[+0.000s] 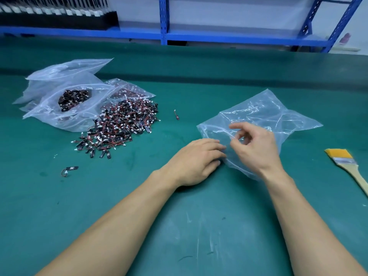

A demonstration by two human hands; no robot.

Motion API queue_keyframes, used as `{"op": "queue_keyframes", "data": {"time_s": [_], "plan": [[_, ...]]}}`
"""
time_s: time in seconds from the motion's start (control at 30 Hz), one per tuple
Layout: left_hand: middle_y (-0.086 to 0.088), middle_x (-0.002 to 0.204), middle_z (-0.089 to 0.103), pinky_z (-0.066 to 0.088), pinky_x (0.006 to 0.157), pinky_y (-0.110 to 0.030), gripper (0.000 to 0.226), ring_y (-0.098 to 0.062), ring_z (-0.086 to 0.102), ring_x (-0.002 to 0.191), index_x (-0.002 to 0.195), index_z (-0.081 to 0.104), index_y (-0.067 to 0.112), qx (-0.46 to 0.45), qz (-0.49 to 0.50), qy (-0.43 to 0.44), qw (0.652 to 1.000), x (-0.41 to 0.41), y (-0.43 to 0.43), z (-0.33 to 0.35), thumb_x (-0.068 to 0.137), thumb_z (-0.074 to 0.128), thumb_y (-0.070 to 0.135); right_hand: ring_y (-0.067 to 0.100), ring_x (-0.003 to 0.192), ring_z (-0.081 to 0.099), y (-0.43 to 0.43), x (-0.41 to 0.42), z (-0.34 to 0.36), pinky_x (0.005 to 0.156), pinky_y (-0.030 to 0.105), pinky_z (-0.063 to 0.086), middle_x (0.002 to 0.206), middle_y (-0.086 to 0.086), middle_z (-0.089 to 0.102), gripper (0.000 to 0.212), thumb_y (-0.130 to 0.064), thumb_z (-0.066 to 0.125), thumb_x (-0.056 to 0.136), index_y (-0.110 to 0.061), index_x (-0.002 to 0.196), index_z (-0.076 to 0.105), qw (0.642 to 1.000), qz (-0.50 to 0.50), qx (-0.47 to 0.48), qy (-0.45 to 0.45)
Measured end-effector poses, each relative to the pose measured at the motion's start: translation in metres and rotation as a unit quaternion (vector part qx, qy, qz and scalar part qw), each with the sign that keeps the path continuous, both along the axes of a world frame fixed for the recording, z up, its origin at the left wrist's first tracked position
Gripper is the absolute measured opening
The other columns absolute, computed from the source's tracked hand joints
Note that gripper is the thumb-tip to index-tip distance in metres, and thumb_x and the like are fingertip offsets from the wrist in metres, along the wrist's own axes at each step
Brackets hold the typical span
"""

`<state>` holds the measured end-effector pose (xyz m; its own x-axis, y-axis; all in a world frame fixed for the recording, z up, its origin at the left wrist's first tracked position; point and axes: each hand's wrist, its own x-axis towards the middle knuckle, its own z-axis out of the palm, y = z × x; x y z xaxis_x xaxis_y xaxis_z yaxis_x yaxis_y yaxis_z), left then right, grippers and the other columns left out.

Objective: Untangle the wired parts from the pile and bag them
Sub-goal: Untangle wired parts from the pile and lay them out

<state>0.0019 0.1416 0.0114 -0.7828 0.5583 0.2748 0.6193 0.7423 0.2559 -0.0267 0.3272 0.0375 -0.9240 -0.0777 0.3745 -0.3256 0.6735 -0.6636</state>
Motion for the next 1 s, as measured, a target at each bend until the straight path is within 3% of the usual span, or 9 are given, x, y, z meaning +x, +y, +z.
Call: {"op": "queue_keyframes", "data": {"time_s": [0.1,0.2,0.27,0.4,0.53,0.67,0.77,0.83,1.0], "plan": [[0.005,0.131,0.062,0.038,0.107,-0.040,0.026,-0.019,0.049,0.126,0.120,0.069,0.018,0.049,0.031,-0.005,0.998,0.006,-0.019,0.002,0.099,0.056,0.025,0.015,0.090,0.051,0.008,-0.001,0.002,0.079,0.034,0.044,0.082,-0.023,0.057,0.029,-0.019,0.063,0.080,-0.039,0.099,0.074,0.994,0.001,0.103,-0.021],[0.006,0.119,0.065,0.042,0.101,-0.040,0.021,-0.019,0.052,0.115,0.114,0.070,0.018,0.063,0.085,-0.007,0.994,0.007,-0.042,0.002,0.097,0.058,0.025,0.015,0.099,0.048,0.011,0.002,0.007,0.076,0.034,0.040,0.086,-0.022,0.054,0.016,-0.043,0.056,0.075,-0.042,0.085,0.069,0.985,-0.028,0.156,-0.069],[0.006,0.118,0.064,0.042,0.099,-0.040,0.021,-0.019,0.051,0.112,0.114,0.068,0.020,0.067,0.136,-0.002,0.988,0.005,-0.058,-0.001,0.097,0.058,0.026,0.020,0.101,0.050,0.011,0.003,0.008,0.081,0.037,0.044,0.091,-0.015,0.060,0.029,-0.056,0.053,0.075,-0.037,0.084,0.072,0.981,-0.054,0.174,-0.071],[0.005,0.134,0.054,0.040,0.105,-0.039,0.034,-0.018,0.045,0.123,0.130,0.058,0.020,0.078,0.215,-0.014,0.973,-0.006,-0.077,-0.007,0.098,0.055,0.027,0.028,0.103,0.050,0.005,0.004,0.006,0.090,0.041,0.040,0.102,0.000,0.065,0.022,-0.039,0.070,0.083,-0.023,0.097,0.075,0.979,-0.116,0.150,0.068],[-0.007,0.160,0.029,0.021,0.121,-0.038,0.054,-0.025,0.025,0.147,0.152,0.035,0.011,0.028,0.234,-0.013,0.972,-0.038,-0.070,-0.006,0.100,0.045,0.021,0.027,0.106,0.053,-0.025,0.010,-0.005,0.092,0.041,0.046,0.109,0.003,0.065,0.022,-0.025,0.072,0.087,-0.014,0.105,0.074,0.980,0.069,0.147,0.119],[-0.013,0.161,0.027,0.014,0.122,-0.040,0.056,-0.027,0.022,0.149,0.152,0.029,0.004,-0.027,0.256,-0.017,0.966,-0.067,-0.063,-0.008,0.099,0.039,0.021,0.026,0.120,0.049,-0.036,0.004,-0.020,0.105,0.044,0.041,0.130,0.000,0.062,0.044,-0.046,0.061,0.094,-0.018,0.127,0.067,0.963,0.122,0.238,0.031],[-0.013,0.156,0.036,0.015,0.122,-0.039,0.048,-0.026,0.026,0.148,0.143,0.043,0.002,-0.042,0.255,-0.048,0.965,-0.069,-0.063,-0.010,0.101,0.038,0.024,0.026,0.115,0.050,-0.027,-0.004,-0.022,0.103,0.045,0.041,0.122,-0.002,0.066,0.055,-0.061,0.049,0.091,-0.021,0.124,0.067,0.969,0.055,0.241,-0.022],[-0.012,0.150,0.042,0.016,0.122,-0.040,0.043,-0.027,0.029,0.146,0.137,0.048,0.004,-0.040,0.243,-0.052,0.968,-0.059,-0.062,-0.011,0.103,0.037,0.026,0.028,0.111,0.052,-0.020,-0.009,-0.022,0.098,0.045,0.043,0.112,0.000,0.068,0.048,-0.059,0.053,0.091,-0.021,0.115,0.071,0.974,-0.002,0.226,-0.025],[-0.004,0.159,0.031,0.011,0.122,-0.038,0.051,-0.020,0.021,0.150,0.150,0.037,0.016,-0.043,0.199,-0.042,0.978,0.000,-0.050,-0.015,0.104,0.037,0.039,0.025,0.101,0.054,-0.019,-0.010,-0.022,0.083,0.036,0.041,0.098,-0.005,0.070,0.029,-0.047,0.063,0.089,-0.024,0.102,0.073,0.979,-0.059,0.196,-0.008]]}}
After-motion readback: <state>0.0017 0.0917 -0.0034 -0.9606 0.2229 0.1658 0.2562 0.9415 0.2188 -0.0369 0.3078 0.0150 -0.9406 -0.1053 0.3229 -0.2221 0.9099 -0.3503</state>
